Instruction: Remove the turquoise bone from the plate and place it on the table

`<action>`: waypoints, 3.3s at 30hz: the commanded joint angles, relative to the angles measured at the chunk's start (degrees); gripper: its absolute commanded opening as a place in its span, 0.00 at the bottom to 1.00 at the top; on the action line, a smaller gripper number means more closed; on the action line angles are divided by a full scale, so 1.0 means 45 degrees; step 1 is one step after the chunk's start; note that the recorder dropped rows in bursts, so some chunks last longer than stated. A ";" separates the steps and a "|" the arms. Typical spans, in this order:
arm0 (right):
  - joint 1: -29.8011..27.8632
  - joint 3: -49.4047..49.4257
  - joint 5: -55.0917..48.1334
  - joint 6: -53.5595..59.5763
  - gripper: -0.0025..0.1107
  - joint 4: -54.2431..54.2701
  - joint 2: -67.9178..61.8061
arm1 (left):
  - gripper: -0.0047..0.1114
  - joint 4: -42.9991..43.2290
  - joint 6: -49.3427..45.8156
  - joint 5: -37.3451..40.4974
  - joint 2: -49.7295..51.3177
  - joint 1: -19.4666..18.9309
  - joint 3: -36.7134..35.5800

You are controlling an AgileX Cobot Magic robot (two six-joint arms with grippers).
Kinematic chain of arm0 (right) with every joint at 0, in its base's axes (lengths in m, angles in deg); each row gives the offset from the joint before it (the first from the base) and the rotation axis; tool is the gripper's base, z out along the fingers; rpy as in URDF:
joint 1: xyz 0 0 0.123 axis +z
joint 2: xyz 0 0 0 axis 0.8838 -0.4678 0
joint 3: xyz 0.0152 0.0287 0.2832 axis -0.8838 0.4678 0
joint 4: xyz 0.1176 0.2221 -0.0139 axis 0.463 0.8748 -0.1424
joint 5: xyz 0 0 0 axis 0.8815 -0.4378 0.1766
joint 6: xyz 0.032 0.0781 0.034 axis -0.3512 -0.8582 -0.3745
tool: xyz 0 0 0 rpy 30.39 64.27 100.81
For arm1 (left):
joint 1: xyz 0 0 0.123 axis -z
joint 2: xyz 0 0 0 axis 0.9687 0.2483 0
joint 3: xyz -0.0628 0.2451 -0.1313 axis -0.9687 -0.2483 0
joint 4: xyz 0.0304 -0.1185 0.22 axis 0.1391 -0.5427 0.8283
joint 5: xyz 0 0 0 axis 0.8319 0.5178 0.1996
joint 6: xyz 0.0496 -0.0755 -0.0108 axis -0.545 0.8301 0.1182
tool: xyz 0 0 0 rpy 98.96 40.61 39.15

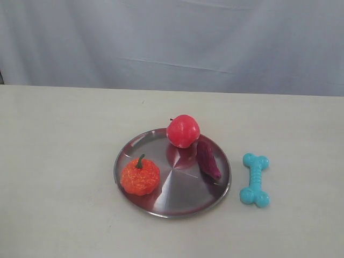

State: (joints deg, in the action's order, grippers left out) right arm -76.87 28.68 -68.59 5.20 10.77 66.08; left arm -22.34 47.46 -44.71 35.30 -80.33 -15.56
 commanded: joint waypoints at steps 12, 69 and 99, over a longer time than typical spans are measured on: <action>0.0083 0.7035 0.6753 0.0972 0.02 -0.0375 0.2256 | 0.04 0.0012 0.0024 -0.0066 -0.0017 0.0062 -0.0032; 0.0059 1.0422 0.5870 0.2872 0.02 -0.1571 0.5040 | 0.04 0.0012 0.0024 -0.0066 -0.0017 0.0062 -0.0032; 0.0059 1.0422 0.5895 0.2762 0.02 -0.1571 0.5040 | 0.04 0.0012 0.0024 -0.0066 -0.0017 0.0062 -0.0032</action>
State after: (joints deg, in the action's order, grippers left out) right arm -76.75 75.36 -41.82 17.66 3.49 88.40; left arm -22.34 47.46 -44.71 35.30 -80.33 -15.56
